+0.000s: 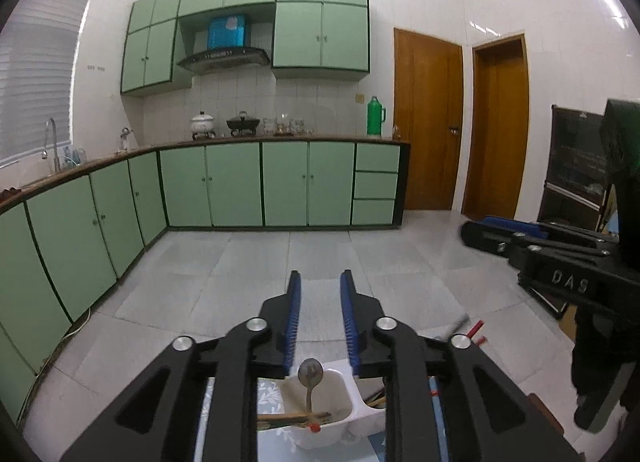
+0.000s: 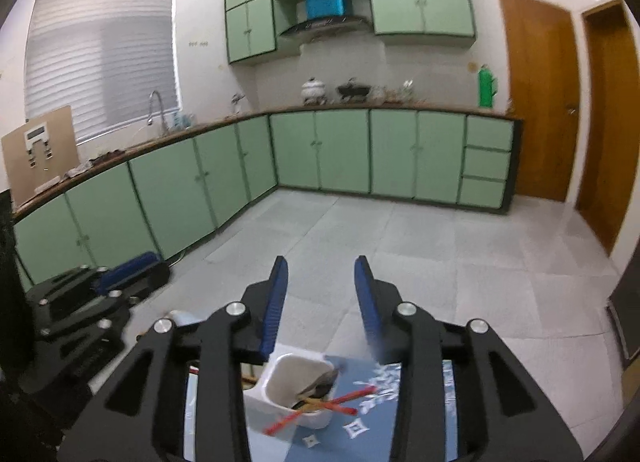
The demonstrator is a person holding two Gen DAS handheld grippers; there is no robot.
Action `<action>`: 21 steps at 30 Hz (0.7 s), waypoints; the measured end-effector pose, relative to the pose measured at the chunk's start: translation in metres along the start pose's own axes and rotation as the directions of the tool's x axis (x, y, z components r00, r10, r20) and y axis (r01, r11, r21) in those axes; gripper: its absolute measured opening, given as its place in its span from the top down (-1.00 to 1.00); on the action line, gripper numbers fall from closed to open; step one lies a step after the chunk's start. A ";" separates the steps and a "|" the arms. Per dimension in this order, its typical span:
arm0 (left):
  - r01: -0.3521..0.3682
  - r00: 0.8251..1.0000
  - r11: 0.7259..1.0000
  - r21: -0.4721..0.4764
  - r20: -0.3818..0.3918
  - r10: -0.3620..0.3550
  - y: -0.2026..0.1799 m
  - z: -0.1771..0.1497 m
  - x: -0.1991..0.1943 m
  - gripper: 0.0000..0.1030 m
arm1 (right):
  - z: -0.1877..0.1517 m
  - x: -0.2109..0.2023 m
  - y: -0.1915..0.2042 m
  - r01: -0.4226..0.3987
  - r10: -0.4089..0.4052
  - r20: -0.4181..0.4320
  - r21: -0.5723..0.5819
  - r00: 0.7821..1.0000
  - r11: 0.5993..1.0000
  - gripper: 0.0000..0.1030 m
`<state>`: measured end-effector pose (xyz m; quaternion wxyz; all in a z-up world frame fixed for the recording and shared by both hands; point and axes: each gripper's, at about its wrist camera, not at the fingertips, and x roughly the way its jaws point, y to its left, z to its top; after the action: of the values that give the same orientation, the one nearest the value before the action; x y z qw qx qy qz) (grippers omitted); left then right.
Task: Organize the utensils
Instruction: 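Open both grippers and withdraw them from the holder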
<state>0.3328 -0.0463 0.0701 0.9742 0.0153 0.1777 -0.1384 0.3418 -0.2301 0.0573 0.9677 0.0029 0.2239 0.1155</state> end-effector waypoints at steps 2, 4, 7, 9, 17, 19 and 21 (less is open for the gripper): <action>-0.009 1.000 1.000 -0.005 0.022 0.009 0.001 0.001 -0.018 0.28 | 0.000 -0.016 -0.001 0.022 -0.022 0.018 -0.003 1.000 1.000 0.17; -0.022 0.999 1.000 -0.006 0.038 0.023 0.000 0.002 -0.032 0.09 | -0.002 -0.034 -0.003 0.039 -0.039 0.035 -0.002 0.999 0.999 -0.02; -0.041 0.998 0.999 -0.007 0.054 0.041 -0.004 -0.002 -0.057 -0.32 | -0.009 -0.061 -0.005 0.057 -0.057 0.056 0.008 0.997 0.998 -0.30; -0.051 0.997 0.999 -0.001 0.056 0.051 -0.008 -0.008 -0.073 -0.41 | -0.017 -0.078 -0.008 0.064 -0.065 0.062 0.021 0.996 0.998 -0.52; -0.062 0.998 0.997 -0.035 0.002 0.062 -0.013 -0.051 -0.123 -0.79 | -0.076 -0.135 -0.003 0.058 -0.062 0.045 0.090 0.997 0.994 -0.85; -0.069 0.998 0.997 -0.047 -0.013 0.069 -0.013 -0.061 -0.131 -0.87 | -0.091 -0.143 0.001 0.043 -0.046 0.026 0.099 0.999 0.994 -0.86; -0.068 0.997 0.996 -0.061 -0.032 0.066 -0.012 -0.071 -0.139 -0.88 | -0.102 -0.149 0.006 0.038 -0.038 0.006 0.098 0.999 0.994 -0.88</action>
<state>0.1807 -0.0155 0.0524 0.9755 -0.0071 0.1959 -0.0998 0.1659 -0.2627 0.0305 0.9694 0.0467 0.2253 0.0860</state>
